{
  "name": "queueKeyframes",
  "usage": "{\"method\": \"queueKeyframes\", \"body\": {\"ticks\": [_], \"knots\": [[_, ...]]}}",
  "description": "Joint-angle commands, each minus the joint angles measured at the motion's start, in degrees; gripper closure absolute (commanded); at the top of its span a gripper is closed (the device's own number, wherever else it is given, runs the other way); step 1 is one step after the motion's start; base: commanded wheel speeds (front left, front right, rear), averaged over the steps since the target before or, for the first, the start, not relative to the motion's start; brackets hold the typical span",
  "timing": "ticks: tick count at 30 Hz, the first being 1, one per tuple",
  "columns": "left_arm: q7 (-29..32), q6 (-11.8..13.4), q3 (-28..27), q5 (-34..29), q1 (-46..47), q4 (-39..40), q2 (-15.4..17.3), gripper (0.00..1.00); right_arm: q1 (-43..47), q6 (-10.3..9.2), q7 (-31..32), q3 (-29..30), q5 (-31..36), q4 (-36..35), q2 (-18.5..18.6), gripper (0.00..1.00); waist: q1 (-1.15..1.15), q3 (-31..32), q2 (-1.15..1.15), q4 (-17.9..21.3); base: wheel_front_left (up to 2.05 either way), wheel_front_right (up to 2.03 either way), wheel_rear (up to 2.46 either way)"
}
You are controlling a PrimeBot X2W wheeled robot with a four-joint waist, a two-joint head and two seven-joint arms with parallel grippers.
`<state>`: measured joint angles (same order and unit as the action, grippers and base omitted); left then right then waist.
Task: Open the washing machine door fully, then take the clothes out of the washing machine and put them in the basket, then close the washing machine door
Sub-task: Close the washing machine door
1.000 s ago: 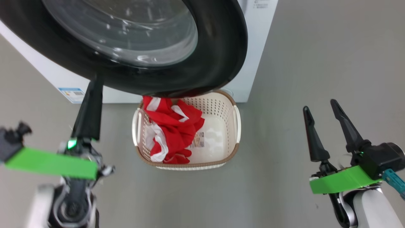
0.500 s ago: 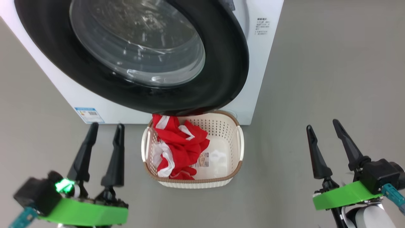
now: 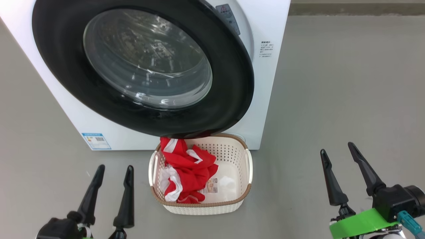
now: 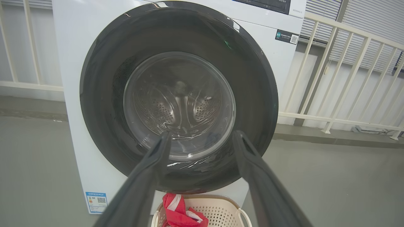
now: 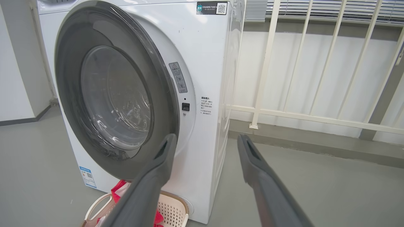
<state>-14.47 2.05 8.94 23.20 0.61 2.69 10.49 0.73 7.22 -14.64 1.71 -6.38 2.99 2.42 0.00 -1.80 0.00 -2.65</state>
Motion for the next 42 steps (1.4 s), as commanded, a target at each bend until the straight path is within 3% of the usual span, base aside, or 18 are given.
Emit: {"method": "queueKeyframes", "body": {"ticks": [1, 21, 22, 24, 30, 42], "knots": [[-0.51, 0.45, -2.72, -1.12, 0.35, 1.01, 0.14, 0.00, -0.02, 0.26, -0.36, -1.20, 0.79, -1.94, 0.45, 0.00, 0.00, 0.88, 0.00, 0.41, 0.00, 0.00, 0.00], [-0.52, -1.19, -3.02, -5.14, -1.89, -1.81, -0.73, 0.00, 1.41, 0.26, -0.36, -2.10, -0.52, -1.31, 0.45, 0.00, 0.00, 1.93, 0.00, 0.07, 0.00, 0.00, 0.00], [-0.52, -1.26, -2.96, -5.23, -1.87, -1.77, -0.84, 0.00, 0.98, 0.26, -0.36, -2.12, -0.50, -1.03, 0.45, 0.46, 0.00, 1.85, 0.00, -0.05, 0.00, 0.00, 0.00], [-0.52, -1.38, -2.80, -5.40, -1.78, -1.60, -1.12, 0.00, -0.28, 0.26, -0.36, -2.17, -0.46, -0.50, 0.45, 1.00, 0.00, 1.57, 0.00, -0.36, 0.00, 0.00, 0.00], [-0.52, -1.98, -1.99, -5.93, -0.83, -0.46, -1.78, 0.00, -6.04, 0.26, -0.36, -2.57, -0.10, 1.41, 0.45, 1.00, 0.00, 0.35, 0.00, -2.23, 0.00, 0.00, 0.00], [-0.52, -2.90, -0.86, -6.31, 0.79, 0.76, -3.07, 0.00, -20.33, 0.26, -0.36, -5.86, 1.46, 13.05, 0.45, 1.00, 0.00, -3.20, 0.00, -9.05, 0.00, 0.00, 0.00]]}}
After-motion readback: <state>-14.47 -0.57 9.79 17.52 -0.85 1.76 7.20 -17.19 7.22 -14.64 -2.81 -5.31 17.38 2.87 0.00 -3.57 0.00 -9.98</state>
